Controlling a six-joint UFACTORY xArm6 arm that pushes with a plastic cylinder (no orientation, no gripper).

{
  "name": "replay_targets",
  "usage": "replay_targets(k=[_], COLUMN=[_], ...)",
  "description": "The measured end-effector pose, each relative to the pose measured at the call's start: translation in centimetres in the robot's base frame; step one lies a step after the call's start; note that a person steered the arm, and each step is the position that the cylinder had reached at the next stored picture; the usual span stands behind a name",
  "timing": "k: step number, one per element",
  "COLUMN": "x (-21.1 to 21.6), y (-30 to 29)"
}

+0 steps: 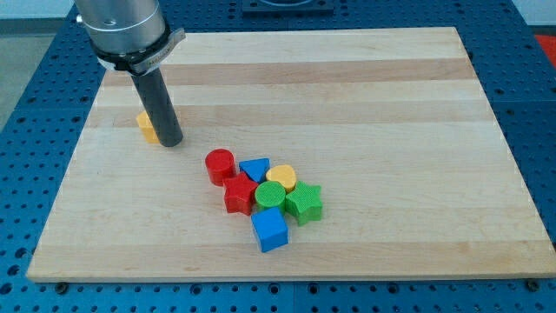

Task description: Push the blue triangle towards center

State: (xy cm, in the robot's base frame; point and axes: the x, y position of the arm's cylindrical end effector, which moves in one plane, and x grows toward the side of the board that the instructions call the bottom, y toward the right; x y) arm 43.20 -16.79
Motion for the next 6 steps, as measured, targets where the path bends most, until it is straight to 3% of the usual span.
replay_targets(k=[3, 5, 6], x=[7.6, 8.1, 5.8], y=[1.4, 8.8, 10.7])
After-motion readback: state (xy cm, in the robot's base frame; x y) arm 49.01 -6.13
